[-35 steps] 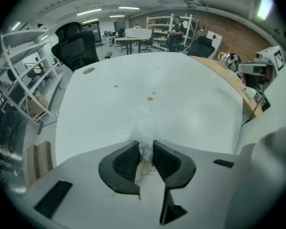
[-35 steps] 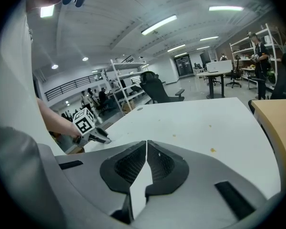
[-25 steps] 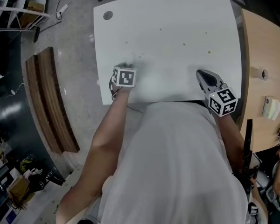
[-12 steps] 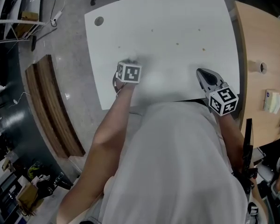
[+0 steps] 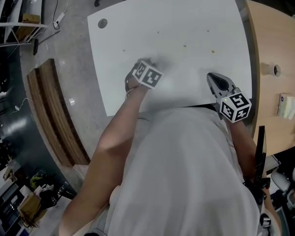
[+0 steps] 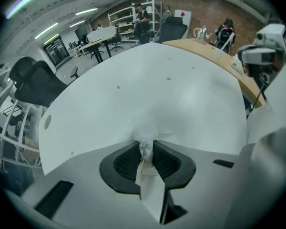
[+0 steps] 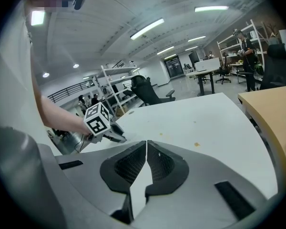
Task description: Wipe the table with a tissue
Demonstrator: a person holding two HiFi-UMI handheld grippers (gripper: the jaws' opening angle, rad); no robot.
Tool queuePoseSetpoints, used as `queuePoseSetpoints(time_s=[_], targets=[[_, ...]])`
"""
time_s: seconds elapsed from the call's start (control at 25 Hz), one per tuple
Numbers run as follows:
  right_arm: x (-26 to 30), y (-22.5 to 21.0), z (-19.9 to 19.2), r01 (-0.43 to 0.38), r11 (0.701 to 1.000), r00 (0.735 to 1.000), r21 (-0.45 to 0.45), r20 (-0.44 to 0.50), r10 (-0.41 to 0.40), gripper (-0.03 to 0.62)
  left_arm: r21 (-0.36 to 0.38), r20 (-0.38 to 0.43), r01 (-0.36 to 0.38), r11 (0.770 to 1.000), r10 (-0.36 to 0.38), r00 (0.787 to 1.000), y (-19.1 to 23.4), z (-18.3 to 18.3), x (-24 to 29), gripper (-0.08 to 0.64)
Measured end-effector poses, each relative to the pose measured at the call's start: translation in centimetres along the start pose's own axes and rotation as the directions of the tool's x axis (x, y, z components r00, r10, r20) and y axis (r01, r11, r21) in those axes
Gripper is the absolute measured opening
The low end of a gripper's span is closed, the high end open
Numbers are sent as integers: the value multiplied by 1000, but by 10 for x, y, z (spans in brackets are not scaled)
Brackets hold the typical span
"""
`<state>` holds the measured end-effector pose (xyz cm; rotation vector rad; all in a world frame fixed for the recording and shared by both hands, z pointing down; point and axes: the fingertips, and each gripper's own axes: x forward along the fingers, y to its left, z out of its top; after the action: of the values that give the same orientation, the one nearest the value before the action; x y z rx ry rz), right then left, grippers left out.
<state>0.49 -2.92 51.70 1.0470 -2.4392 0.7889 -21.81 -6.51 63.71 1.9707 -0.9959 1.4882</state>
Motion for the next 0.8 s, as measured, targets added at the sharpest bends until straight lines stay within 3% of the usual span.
queuePoseSetpoints(time_s=[0.2,0.28,0.36,0.44,0.52,0.64,0.72,0.8], targets=[[4,4,-1,-11,1000,1000,-3,-3,11,18,127,15,137,982,-140,990,-59,7,-2,67],[5,5,1,-12,1000,1000,-4,-3,12,18,144,25,234,962,-240,971,-81,7,-6,67],[6,5,3,-9,1000,1000,-5,-1,9,18,145,74,256,956,-269,960,-85,6,-15,67],[7,4,5,-4,1000,1000,-6,1,4,18,89,152,198,976,-210,966,-67,4,-25,67],[6,2,5,1,1000,1000,-3,1,-1,18,-51,218,121,991,-107,970,-33,-2,-34,67],[6,0,2,5,1000,1000,3,-2,-5,18,-263,225,2,965,59,973,28,-25,-45,67],[7,2,2,5,1000,1000,3,-5,-4,18,-306,181,-62,950,122,976,55,-46,-43,67],[8,3,2,3,1000,1000,1,-7,-3,18,-302,144,-85,949,134,980,66,-61,-35,67]])
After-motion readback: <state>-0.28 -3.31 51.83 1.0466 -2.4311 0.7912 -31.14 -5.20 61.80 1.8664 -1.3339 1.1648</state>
